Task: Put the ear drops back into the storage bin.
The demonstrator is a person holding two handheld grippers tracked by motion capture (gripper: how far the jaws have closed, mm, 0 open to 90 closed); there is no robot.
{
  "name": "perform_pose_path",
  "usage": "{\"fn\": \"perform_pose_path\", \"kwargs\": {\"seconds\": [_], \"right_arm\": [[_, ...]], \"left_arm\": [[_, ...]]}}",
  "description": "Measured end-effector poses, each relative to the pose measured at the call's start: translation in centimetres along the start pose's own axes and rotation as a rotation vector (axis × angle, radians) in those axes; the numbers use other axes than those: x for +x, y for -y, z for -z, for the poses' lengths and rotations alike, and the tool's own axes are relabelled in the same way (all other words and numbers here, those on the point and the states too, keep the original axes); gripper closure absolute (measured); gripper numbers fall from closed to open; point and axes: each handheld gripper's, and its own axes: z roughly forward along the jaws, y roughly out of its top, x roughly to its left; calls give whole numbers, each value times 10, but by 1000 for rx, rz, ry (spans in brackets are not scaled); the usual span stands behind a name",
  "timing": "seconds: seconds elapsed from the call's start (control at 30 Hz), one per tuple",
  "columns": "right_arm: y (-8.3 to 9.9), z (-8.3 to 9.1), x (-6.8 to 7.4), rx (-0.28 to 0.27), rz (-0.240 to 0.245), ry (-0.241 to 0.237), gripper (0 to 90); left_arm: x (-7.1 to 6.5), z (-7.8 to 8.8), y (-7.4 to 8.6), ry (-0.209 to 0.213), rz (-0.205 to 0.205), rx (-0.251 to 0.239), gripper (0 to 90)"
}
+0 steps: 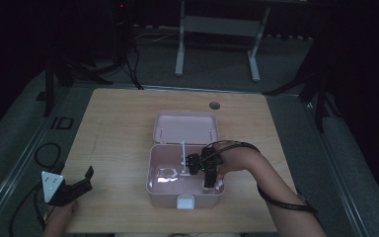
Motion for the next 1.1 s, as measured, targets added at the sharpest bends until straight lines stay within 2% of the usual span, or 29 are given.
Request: {"fn": "perform_pose_path", "kwargs": {"seconds": [0.1,0.17,0.27,0.3,0.4,0.47,0.83,1.07,1.1], "right_arm": [[3,10,-1,-22,-25,1,261],[6,16,0,-36,-15,-6,209],[9,23,-1,-63,-22,-17,202],[11,27,-1,-80,-29,-8,201],[16,32,-2,-83,-47,27,200],[22,36,-3,-93,-55,25,183],[62,54,-6,-167,-132,53,180],[84,54,-7,-181,-180,72,180],[93,51,-7,-189,-205,69,180]], "left_arm": [[0,0,0,0,0,0,20],[0,0,0,0,-1,0,20],[0,0,0,0,0,-2,20],[0,0,0,0,2,-2,20],[0,0,0,0,0,-1,20],[0,0,0,0,0,-2,20],[0,0,0,-1,-3,-1,20],[0,0,0,-2,-2,-3,20],[0,0,0,-2,-2,-2,20]]}}
